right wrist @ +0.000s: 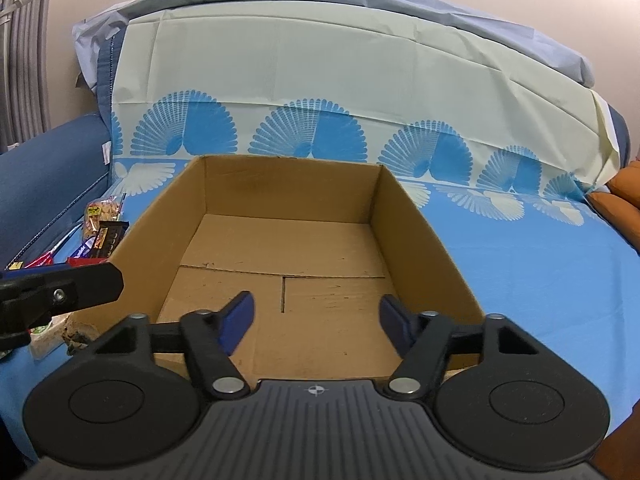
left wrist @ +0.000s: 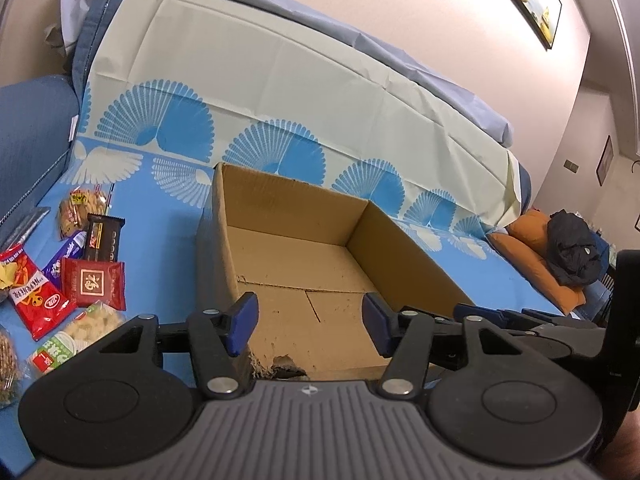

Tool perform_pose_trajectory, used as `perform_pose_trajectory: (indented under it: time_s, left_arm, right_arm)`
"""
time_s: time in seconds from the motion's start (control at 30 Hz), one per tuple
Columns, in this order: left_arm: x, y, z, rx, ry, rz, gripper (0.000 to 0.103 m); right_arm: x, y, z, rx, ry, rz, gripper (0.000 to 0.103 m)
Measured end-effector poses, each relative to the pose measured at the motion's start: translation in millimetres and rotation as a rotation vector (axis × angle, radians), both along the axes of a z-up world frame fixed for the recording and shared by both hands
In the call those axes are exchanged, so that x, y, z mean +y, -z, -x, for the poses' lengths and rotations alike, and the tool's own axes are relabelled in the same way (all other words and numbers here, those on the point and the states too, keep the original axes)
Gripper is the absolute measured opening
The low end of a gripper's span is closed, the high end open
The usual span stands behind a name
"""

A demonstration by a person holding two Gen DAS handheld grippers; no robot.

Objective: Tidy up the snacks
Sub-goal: 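Move both tools from the box toward the snack pile, then grasp the white-green puffed snack bar with the right tool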

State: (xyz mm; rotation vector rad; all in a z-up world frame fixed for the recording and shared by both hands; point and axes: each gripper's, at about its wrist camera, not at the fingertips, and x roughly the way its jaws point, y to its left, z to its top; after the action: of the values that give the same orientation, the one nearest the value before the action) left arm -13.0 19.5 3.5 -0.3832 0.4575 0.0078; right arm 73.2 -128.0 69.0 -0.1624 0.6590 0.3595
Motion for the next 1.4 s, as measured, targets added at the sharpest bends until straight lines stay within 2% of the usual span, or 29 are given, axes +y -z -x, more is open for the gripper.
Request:
perform_pose_trajectory:
  time_s: [0.17, 0.73, 0.87, 0.97, 1.1, 1.27, 1.4]
  left_arm:
    - [1.8, 1.2, -1.2, -0.006, 0.005, -0.005, 0.058]
    - [1.9, 3.1, 1.5, -0.020, 0.027, -0.020, 0.058]
    - [11.4, 4.4, 6.5, -0.011, -0.003, -0.041, 0.058]
    - [25.0, 2.7, 13.6, 0.004, -0.042, -0.040, 0.058]
    - [53.6, -4.4, 30.5, 0.025, -0.098, -0.020, 0.058]
    - [99.0, -14.1, 55.3, 0.053, -0.148, 0.047, 0.058]
    - [133.9, -6.4, 86.2, 0.065, -0.206, 0.076, 0.058]
  right_arm:
    - [-1.1, -0.8, 0.7, -0.003, -0.006, 0.003, 0.062]
    - [4.1, 0.1, 2.3, -0.029, -0.008, 0.000, 0.062]
    - [7.7, 1.4, 3.5, -0.031, -0.011, 0.000, 0.051]
    - [12.1, -0.8, 4.3, -0.031, -0.024, -0.013, 0.046]
    - [22.8, -7.2, 10.6, -0.046, -0.052, -0.036, 0.046]
    - [39.1, -17.7, 22.8, -0.051, -0.091, -0.070, 0.046]
    - [58.1, -29.5, 33.9, -0.061, -0.151, -0.114, 0.046]
